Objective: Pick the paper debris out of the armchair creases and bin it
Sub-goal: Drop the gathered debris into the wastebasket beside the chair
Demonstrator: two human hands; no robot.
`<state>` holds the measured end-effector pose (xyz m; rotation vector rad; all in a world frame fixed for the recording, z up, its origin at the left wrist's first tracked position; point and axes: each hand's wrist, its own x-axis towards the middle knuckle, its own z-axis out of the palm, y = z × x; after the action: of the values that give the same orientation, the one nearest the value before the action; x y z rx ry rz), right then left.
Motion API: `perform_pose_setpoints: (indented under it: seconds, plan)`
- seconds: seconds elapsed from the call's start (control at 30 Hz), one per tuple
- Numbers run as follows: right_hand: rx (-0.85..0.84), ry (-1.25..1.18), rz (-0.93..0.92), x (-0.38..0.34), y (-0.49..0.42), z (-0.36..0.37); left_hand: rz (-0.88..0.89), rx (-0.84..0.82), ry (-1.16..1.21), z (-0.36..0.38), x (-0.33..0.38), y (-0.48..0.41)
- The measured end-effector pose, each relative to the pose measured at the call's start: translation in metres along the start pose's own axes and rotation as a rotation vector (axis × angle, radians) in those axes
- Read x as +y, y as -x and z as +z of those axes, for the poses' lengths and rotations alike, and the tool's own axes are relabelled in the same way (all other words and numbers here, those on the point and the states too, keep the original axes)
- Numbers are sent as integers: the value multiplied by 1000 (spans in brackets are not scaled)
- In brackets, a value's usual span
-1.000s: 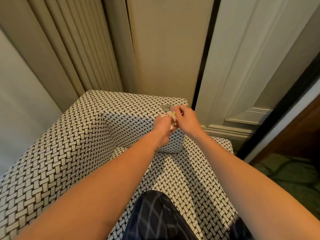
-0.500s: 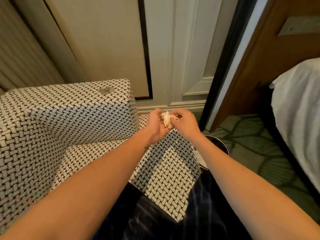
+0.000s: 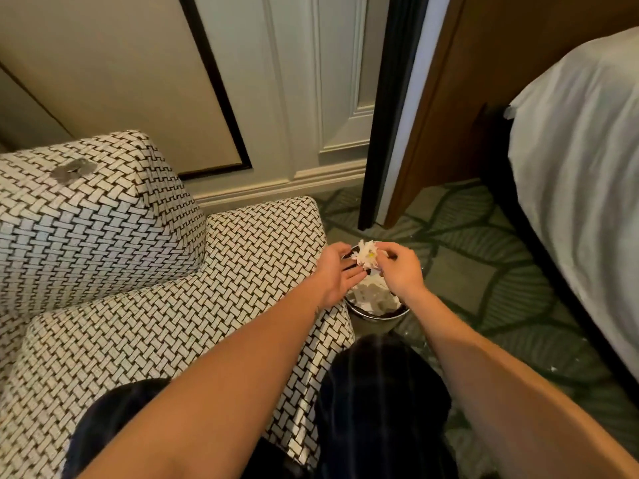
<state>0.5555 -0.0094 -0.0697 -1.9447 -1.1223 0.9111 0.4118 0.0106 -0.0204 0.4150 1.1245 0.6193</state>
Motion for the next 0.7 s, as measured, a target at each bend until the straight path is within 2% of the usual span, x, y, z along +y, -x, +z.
perform_pose_setpoints:
  seconds: [0.2,0.33,0.57,0.7]
  plan:
    - [-1,-10,150,35,-24,6,-109,18,-38,6,-12,-31]
    - [-60,-22,177,37,-25,10,-60,5,-50,3,-15,-28]
    - [-253,-88,-9,-51,16,8,55,-51,-114,-28,13,26]
    - [-421,-80,-137,-121,59,37,185,14,-59,-79,31,76]
